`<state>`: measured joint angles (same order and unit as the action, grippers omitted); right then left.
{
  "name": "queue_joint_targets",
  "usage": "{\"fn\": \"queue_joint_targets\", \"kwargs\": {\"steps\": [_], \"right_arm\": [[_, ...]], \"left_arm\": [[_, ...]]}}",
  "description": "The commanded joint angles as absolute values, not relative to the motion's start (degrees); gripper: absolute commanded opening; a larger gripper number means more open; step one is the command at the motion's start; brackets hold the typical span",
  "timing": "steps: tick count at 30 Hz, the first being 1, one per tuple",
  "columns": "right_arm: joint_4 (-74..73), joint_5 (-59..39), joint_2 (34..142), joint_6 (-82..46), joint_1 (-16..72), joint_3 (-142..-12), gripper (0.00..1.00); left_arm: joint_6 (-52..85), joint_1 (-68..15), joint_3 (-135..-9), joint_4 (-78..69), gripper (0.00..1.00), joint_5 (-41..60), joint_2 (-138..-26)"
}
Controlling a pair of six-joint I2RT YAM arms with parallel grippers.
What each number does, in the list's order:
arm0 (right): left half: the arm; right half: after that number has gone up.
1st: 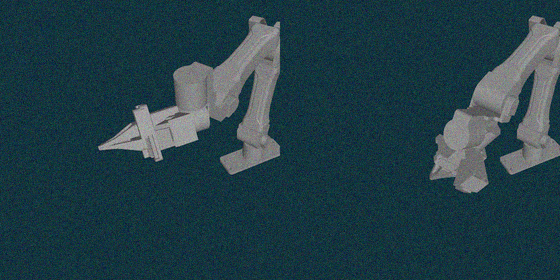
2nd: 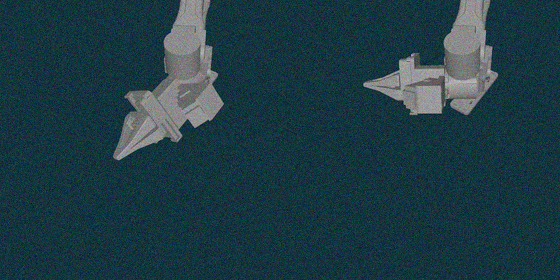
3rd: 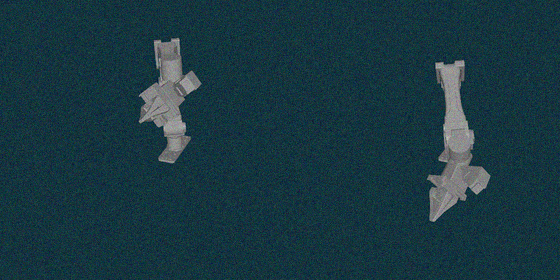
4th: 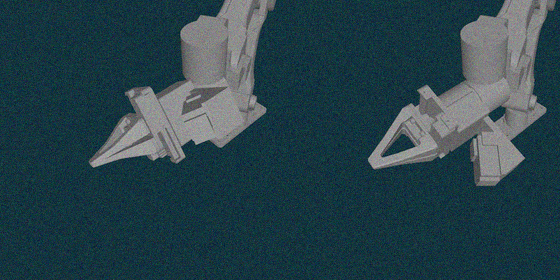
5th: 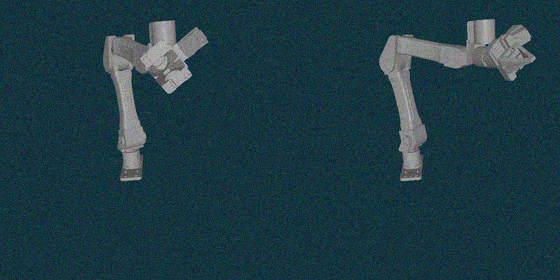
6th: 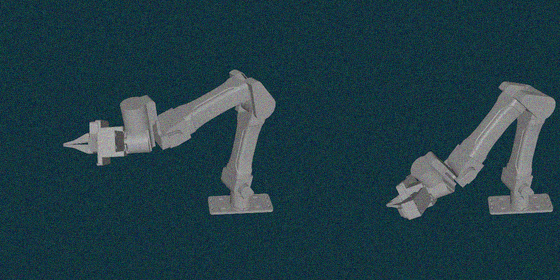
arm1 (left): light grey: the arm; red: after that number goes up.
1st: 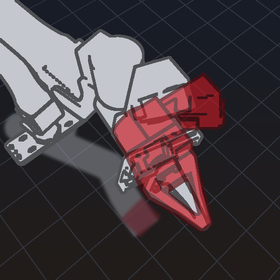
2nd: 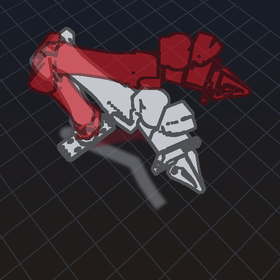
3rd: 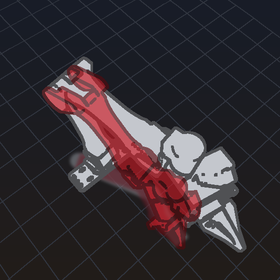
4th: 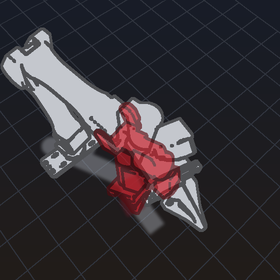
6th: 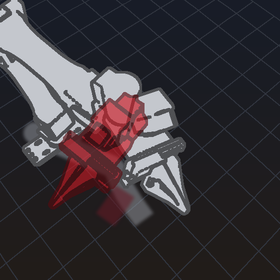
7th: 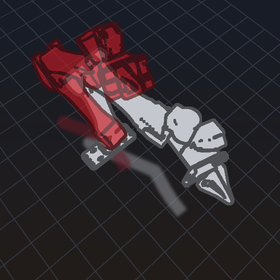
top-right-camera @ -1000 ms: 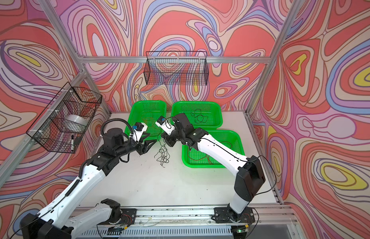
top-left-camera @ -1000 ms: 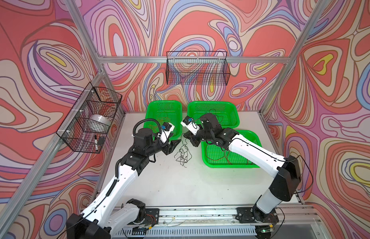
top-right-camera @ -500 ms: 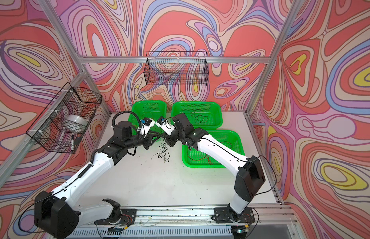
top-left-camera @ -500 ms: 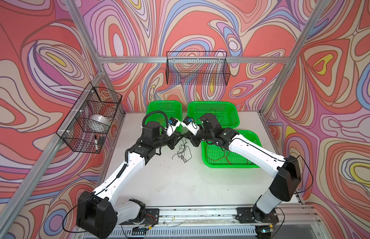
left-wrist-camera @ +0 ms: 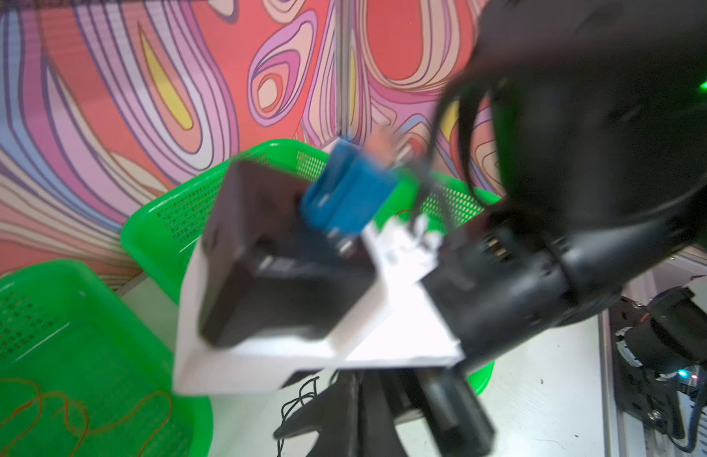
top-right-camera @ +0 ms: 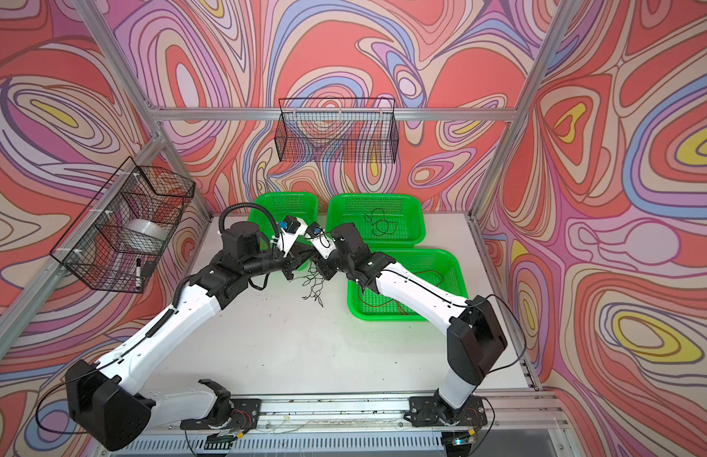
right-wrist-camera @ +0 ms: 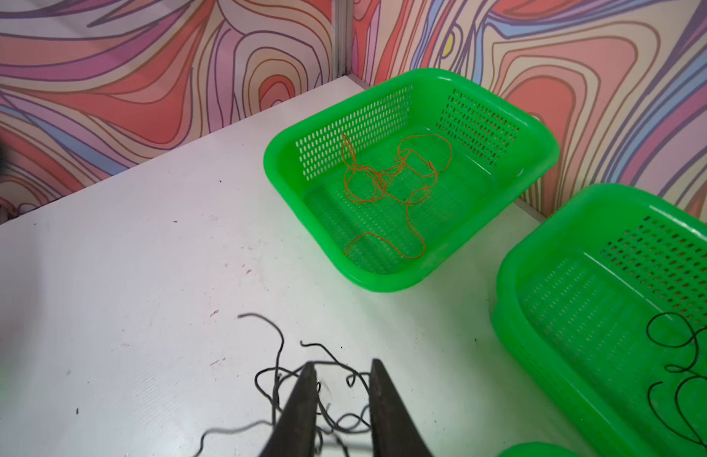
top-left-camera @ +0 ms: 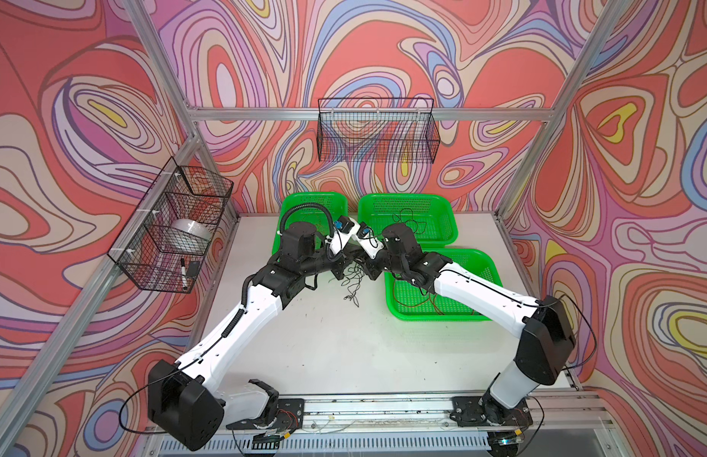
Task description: Untangle the cables
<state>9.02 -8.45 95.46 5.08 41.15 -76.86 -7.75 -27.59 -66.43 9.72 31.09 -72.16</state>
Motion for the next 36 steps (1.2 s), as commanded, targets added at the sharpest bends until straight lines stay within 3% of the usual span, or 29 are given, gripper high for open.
{"fn": "queue_joint_targets", "kwargs": {"steps": [1, 6, 14, 19, 27, 36], "right_arm": [[-2.5, -4.4, 95.7, -4.6, 41.2, -72.2, 0.25], [-9.0, 1.5, 95.3, -8.1, 41.0, -66.2, 0.18], [-17.8, -3.9, 96.6, -12.9, 40.6, -55.9, 0.19], [-18.0, -4.9, 95.0, -10.8, 40.4, -53.6, 0.27], [-13.2, -4.7, 81.8, -0.5, 38.4, -50.4, 0.55], [-8.4, -26.0, 75.2, 1.6, 38.4, -51.4, 0.60]], "left_arm": [[-9.0, -28.7, -69.7, 11.0, 0.00, 32.0, -70.2], [-8.5, -29.2, -72.4, 12.4, 0.00, 30.5, -68.1], [-9.7, -29.1, -80.3, 17.2, 0.00, 28.5, -66.5], [-10.8, -29.1, -82.2, 19.2, 0.00, 25.9, -66.8], [-10.2, -29.1, -85.1, 19.1, 0.00, 24.6, -67.7], [-8.4, -29.2, -84.8, 17.3, 0.00, 25.6, -67.9]]}}
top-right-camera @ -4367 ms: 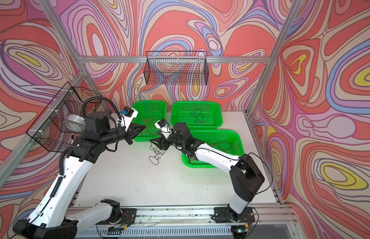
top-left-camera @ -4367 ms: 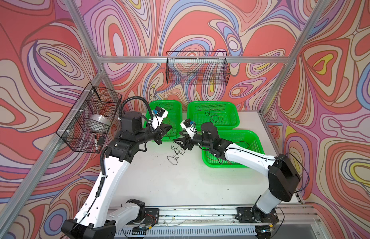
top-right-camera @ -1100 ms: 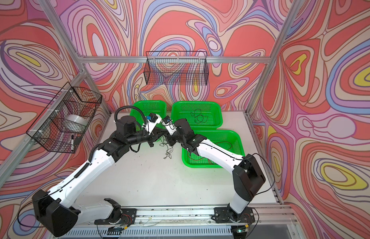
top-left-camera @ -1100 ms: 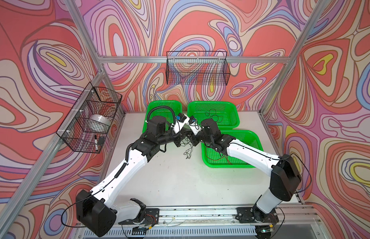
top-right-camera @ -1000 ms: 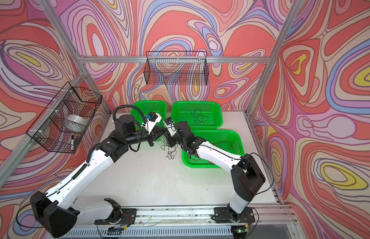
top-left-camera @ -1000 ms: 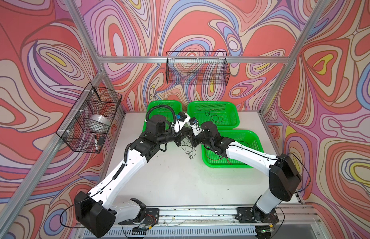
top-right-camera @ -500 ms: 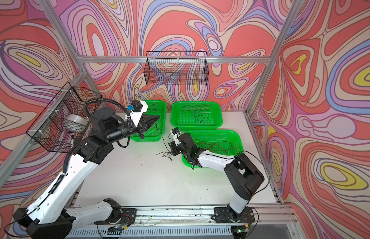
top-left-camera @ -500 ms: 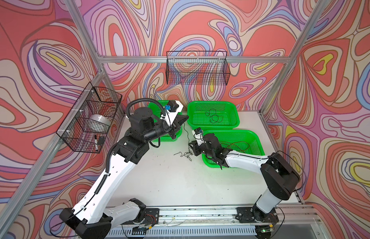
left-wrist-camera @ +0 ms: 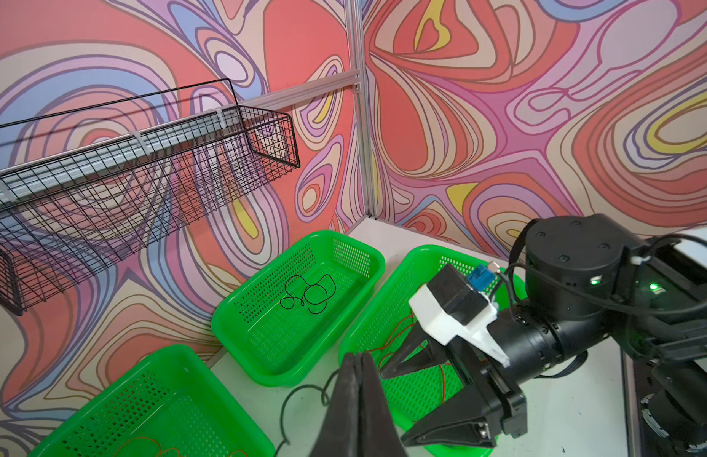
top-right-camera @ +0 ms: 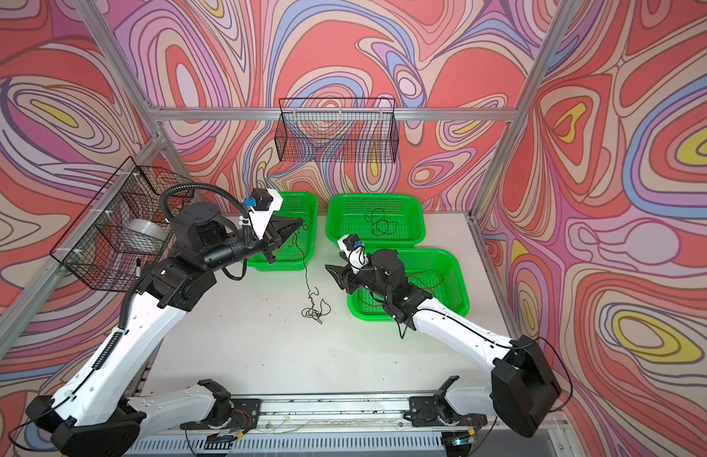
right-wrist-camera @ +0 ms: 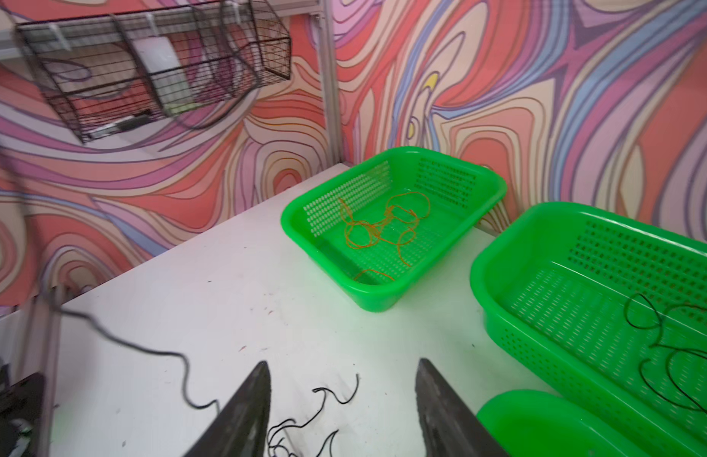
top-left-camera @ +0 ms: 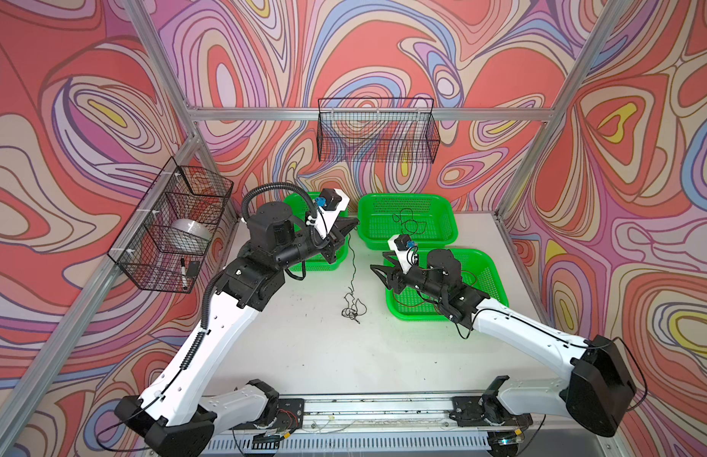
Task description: Untangle the cables
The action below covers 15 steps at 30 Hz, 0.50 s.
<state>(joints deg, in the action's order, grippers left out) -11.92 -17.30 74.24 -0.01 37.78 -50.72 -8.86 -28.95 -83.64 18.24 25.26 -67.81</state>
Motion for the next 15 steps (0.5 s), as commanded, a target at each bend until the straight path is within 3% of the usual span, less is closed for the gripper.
{"fn": "queue_joint_targets", "kwargs": {"steps": [1, 11, 15], "right_arm": [[-8.5, -26.4, 76.0, 1.8, 39.2, -51.7, 0.60], [-16.2, -27.5, 84.6, -1.6, 42.7, -51.7, 0.59], [-14.2, -25.1, 89.8, -2.0, 43.2, -54.3, 0.49]], "left_arm": [[-8.2, -29.2, -84.8, 17.0, 0.00, 25.5, -68.1], [-7.0, -29.4, -86.4, 15.6, 0.00, 25.0, -70.0], [-6.3, -29.7, -86.3, 15.6, 0.00, 24.1, -70.5]]}}
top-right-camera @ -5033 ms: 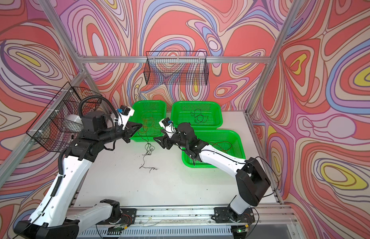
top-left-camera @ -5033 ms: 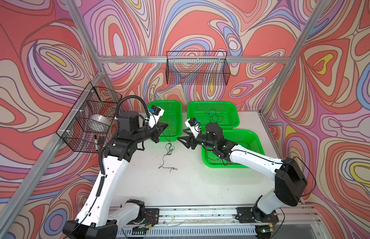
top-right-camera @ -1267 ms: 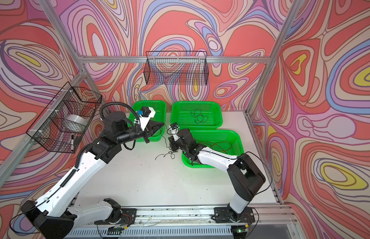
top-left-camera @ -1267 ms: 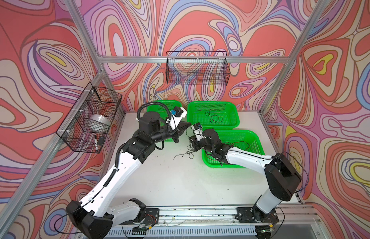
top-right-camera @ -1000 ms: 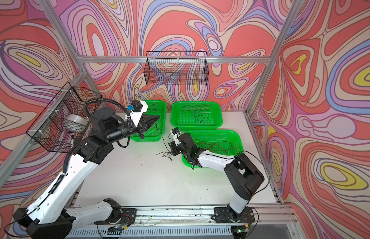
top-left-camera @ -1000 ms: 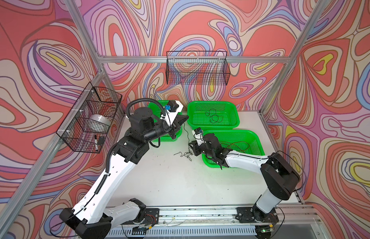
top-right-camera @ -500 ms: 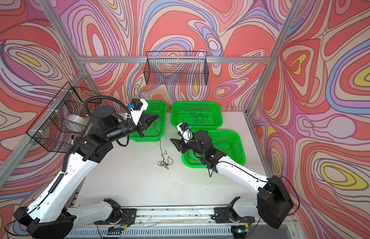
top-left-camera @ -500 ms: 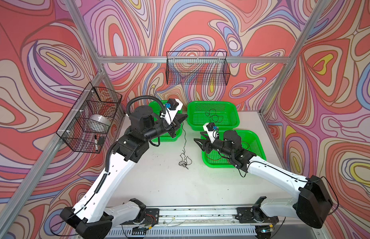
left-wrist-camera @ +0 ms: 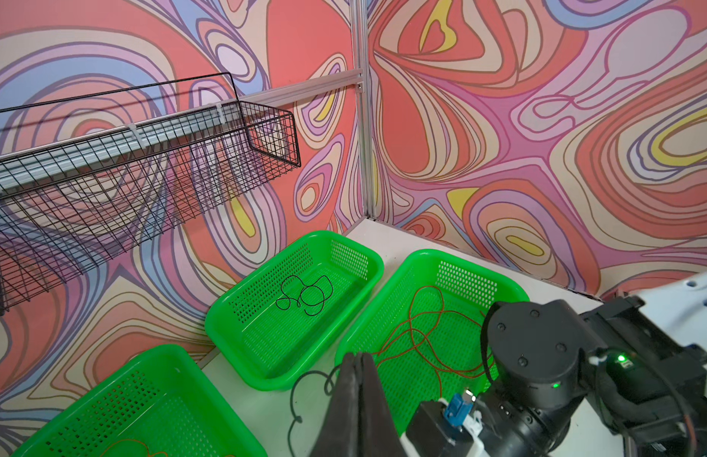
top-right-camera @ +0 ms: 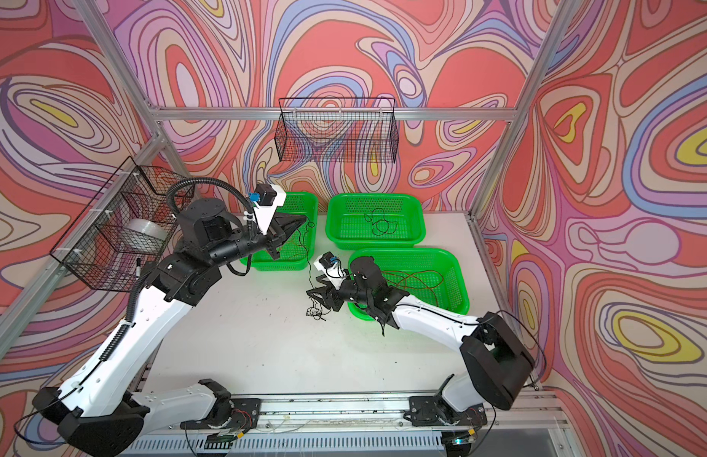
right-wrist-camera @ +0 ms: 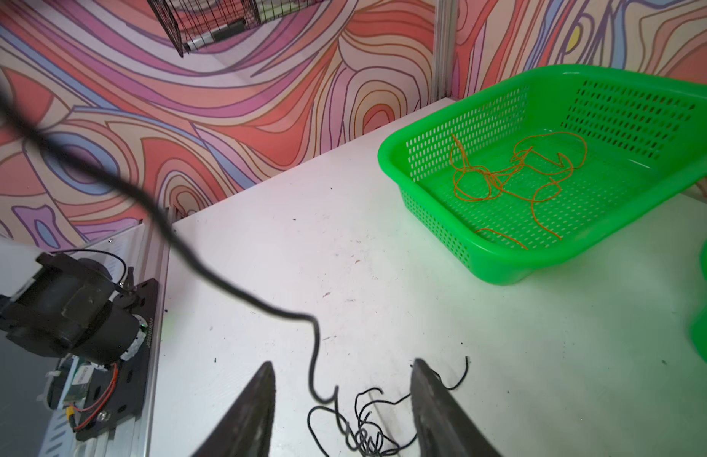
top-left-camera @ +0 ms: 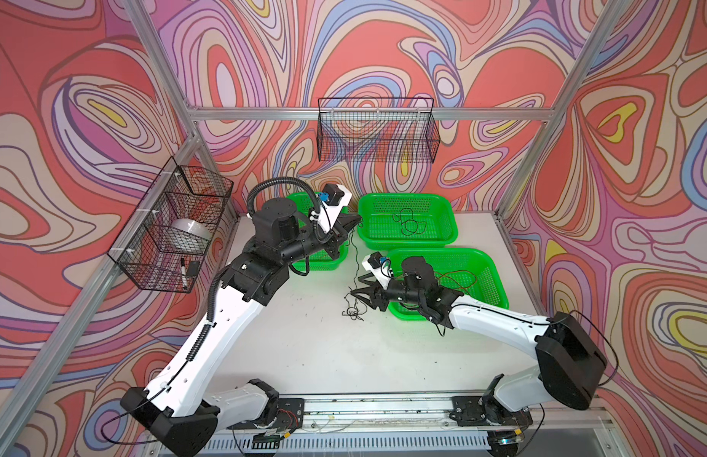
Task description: Untangle the cables
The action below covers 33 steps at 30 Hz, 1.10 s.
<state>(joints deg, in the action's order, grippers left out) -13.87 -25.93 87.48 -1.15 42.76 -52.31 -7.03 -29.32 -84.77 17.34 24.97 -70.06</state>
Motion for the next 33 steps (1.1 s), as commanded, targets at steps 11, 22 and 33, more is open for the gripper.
{"fn": "queue_joint_targets", "kwargs": {"steps": [11, 22, 33], "right_arm": [[-10.8, -21.8, 80.8, -1.8, 43.1, -56.9, 0.00], [-4.1, -23.2, 82.7, -9.9, 41.0, -65.5, 0.00], [-4.4, -26.1, 88.2, -15.0, 39.4, -70.5, 0.00]], "left_arm": [[-0.6, -25.2, -81.4, 14.5, 0.00, 17.4, -71.9], [5.6, -18.1, -70.5, 12.0, 1.00, 19.8, -73.4], [3.9, -20.2, -49.3, 3.4, 0.87, 21.4, -58.1]]}}
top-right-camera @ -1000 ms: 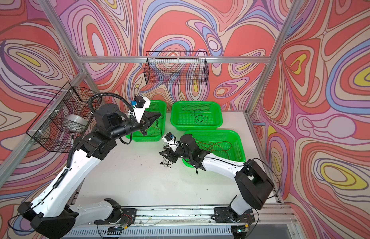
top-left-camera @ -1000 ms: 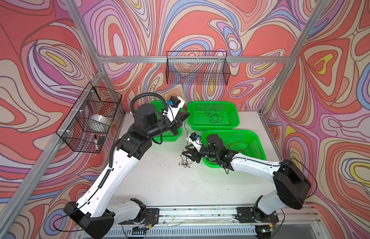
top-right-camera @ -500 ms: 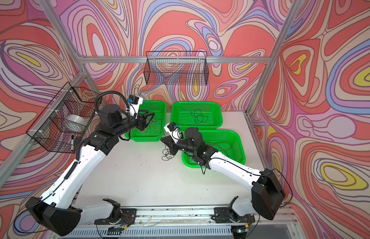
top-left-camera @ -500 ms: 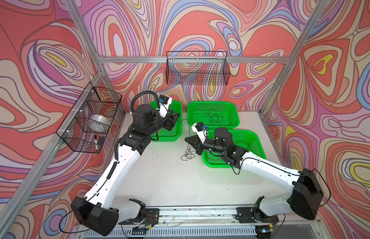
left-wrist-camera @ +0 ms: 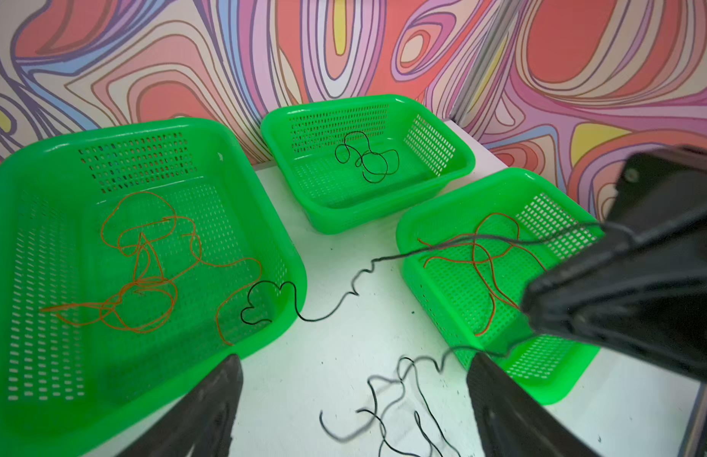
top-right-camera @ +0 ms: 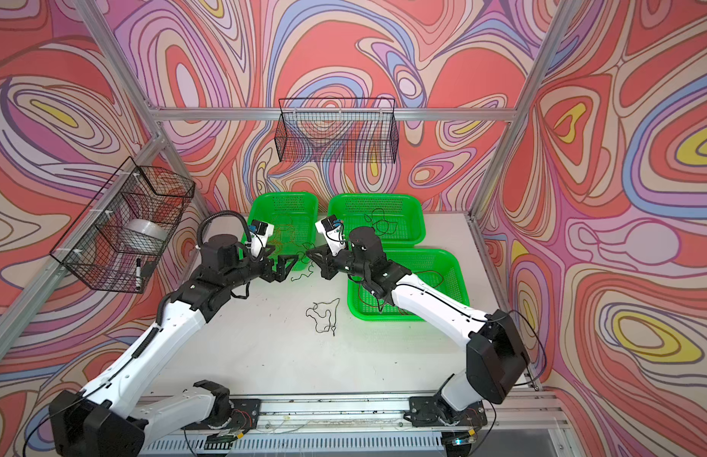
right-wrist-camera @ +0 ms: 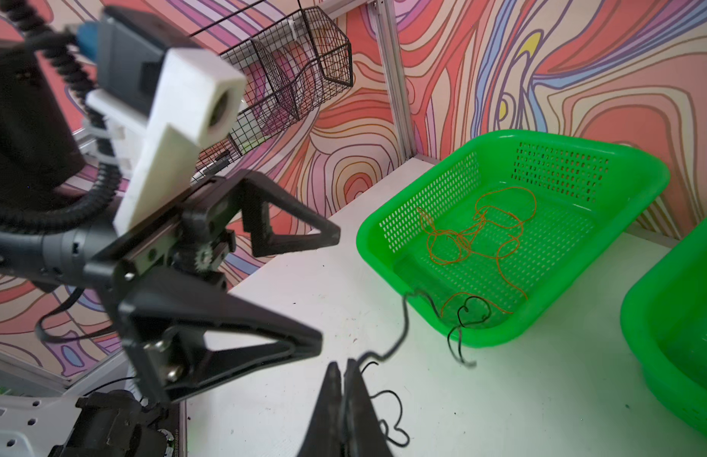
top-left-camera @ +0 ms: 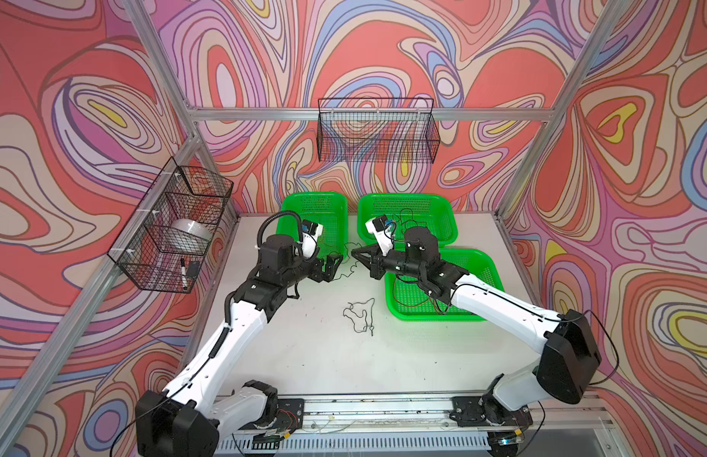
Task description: Untangle the cables
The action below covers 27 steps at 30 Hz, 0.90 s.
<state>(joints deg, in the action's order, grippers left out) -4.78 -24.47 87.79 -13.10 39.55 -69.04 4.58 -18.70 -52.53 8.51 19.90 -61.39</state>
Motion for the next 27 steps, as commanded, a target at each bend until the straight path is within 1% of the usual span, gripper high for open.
{"fn": "queue_joint_targets", "kwargs": {"steps": [1, 5, 9, 13, 19, 23, 27], "right_arm": [[-4.4, -26.0, 88.0, -15.0, 39.4, -70.5, 0.00], [-2.3, -24.7, 86.4, -12.6, 39.4, -71.7, 0.00], [2.0, -22.6, 85.7, -7.9, 39.3, -76.8, 0.00], [5.1, -19.6, 86.7, -2.8, 38.8, -84.6, 0.00], [7.8, -16.8, 92.8, 2.4, 35.5, -98.0, 0.00], [4.5, -15.2, 96.4, 5.9, 32.7, -102.6, 0.00], [3.6, -14.7, 102.5, 8.7, 29.7, -109.1, 0.00]], "left_arm": [[2.5, -21.5, -47.0, 1.9, 0.87, 20.9, -56.5], [-1.6, -25.7, -40.3, -4.3, 0.87, 17.9, -52.9], [-1.3, -26.2, -38.1, -7.9, 0.86, 15.5, -53.4], [-1.8, -26.3, -37.1, -11.3, 0.86, 12.8, -55.0], [-2.0, -26.3, -37.3, -15.6, 0.86, 11.6, -58.7], [-1.4, -26.3, -37.2, -16.0, 0.85, 11.1, -60.3], [-0.7, -26.3, -36.9, -15.0, 0.80, 11.9, -61.3]]}}
